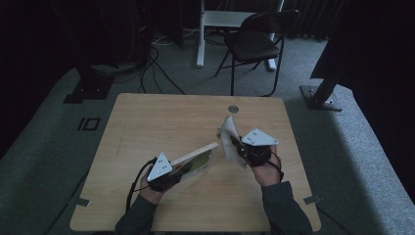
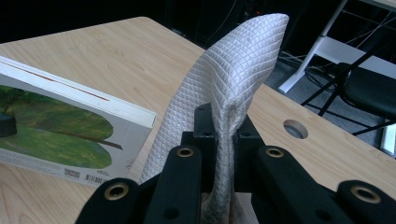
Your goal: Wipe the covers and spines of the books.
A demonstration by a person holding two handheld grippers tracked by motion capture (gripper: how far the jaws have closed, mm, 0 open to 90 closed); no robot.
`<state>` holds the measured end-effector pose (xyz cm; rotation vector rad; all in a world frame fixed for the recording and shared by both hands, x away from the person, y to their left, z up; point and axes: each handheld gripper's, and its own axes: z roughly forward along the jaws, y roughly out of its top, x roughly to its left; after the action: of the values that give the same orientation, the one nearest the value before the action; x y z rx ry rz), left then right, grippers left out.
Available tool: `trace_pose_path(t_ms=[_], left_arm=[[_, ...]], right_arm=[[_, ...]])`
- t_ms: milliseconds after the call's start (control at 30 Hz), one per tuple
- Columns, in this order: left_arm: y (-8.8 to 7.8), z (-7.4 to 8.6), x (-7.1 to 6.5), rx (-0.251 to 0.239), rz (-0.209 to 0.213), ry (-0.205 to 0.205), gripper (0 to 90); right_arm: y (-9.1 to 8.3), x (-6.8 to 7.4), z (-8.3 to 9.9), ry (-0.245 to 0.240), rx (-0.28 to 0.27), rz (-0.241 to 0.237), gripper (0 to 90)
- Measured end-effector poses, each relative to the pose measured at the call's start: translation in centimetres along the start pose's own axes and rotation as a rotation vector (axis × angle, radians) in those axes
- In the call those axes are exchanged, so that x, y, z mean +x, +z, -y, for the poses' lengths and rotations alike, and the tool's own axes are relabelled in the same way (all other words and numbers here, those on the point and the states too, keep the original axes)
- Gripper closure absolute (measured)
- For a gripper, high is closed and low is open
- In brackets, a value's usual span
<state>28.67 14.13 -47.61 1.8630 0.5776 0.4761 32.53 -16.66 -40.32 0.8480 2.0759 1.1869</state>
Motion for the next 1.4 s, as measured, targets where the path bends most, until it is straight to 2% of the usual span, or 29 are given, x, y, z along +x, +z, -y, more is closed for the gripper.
trace_pose_path(t_ms=[867, 1400], left_arm=[[0.2, 0.0, -0.3, 0.009, 0.004, 0.017, 78.2], [0.2, -0.1, -0.4, 0.012, 0.005, 0.020, 78.1]], right_arm=[[1.8, 2.1, -0.5, -0.052, 0.028, -0.074, 84.2], [2.4, 3.0, -0.6, -0.062, 0.038, -0.126, 84.3]])
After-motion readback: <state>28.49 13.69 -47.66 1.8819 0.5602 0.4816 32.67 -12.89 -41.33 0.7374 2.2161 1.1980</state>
